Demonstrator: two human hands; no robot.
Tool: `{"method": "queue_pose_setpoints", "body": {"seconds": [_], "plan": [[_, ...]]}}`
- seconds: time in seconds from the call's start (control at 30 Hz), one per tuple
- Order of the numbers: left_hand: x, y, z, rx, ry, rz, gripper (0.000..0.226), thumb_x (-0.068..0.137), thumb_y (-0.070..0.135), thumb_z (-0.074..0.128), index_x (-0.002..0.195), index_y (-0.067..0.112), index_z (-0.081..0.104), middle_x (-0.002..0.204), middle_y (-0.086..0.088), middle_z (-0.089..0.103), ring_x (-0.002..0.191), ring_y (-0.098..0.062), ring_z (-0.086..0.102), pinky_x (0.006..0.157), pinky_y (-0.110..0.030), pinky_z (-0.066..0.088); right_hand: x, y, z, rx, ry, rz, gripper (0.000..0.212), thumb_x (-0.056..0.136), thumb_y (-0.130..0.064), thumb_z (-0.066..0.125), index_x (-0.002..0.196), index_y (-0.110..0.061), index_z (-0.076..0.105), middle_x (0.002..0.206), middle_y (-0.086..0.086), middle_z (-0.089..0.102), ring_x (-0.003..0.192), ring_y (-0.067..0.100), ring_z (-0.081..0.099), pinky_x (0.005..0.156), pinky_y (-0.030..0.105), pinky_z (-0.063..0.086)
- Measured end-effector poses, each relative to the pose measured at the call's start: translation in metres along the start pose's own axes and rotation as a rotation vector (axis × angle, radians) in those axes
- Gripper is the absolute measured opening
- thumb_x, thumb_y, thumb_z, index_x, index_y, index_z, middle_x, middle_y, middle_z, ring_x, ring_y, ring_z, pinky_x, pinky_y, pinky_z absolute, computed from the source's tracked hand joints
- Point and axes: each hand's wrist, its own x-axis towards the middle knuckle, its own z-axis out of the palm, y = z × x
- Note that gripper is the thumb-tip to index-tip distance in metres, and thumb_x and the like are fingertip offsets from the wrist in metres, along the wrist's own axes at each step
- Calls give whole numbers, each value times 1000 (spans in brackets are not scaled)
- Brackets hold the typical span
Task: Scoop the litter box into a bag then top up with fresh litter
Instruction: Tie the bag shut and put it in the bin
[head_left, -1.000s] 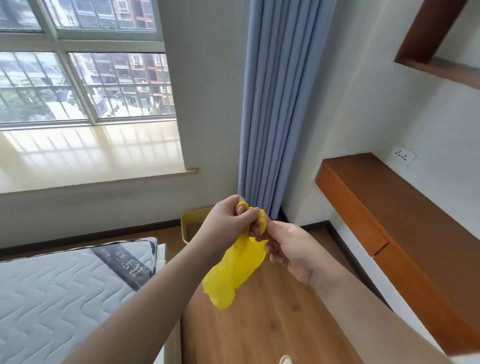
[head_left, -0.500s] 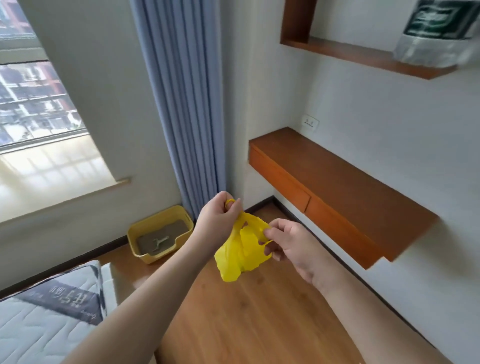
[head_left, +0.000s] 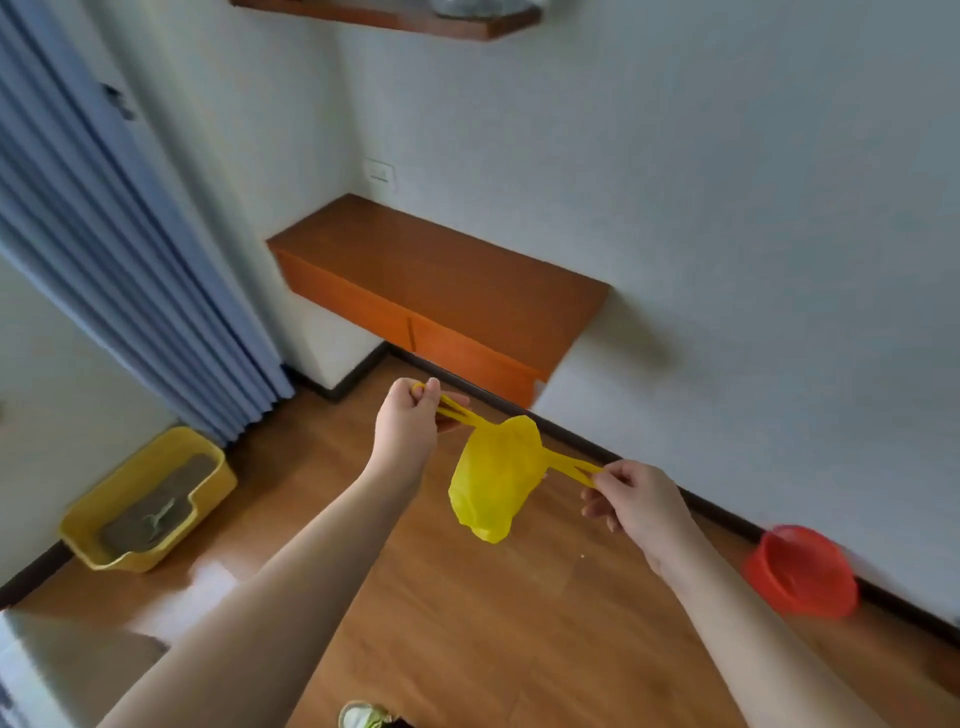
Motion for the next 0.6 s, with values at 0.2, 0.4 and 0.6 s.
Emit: {"method": "queue_pose_setpoints", "body": {"seconds": [0.2, 0.4, 0.6], "plan": [[-13, -18, 82, -95, -33, -83, 18, 105, 23, 40, 95, 9, 46, 80, -10, 71, 78, -23, 73, 75, -38, 60, -13, 77, -100, 138, 304, 136, 18, 94, -7, 48, 83, -3, 62, 78, 13, 72, 64, 22, 70, 49, 30, 44], [-34, -23, 174, -2, -163, -47, 17, 106, 21, 36, 89, 16, 37, 72, -5, 47, 57, -21, 55, 62, -39, 57, -42, 115, -163, 332, 530, 201, 15, 96, -10, 47, 92, -3, 60, 80, 17, 71, 63, 18, 66, 59, 31, 51], [-50, -17, 265, 331, -521, 430, 17, 98, 27, 53, 112, 27, 42, 64, 2, 42, 52, -11, 42, 55, -30, 38, -42, 114, -217, 814, 532, 158, 25, 98, -9, 43, 115, 6, 53, 107, 22, 64, 94, 31, 68, 83, 37, 55]]}}
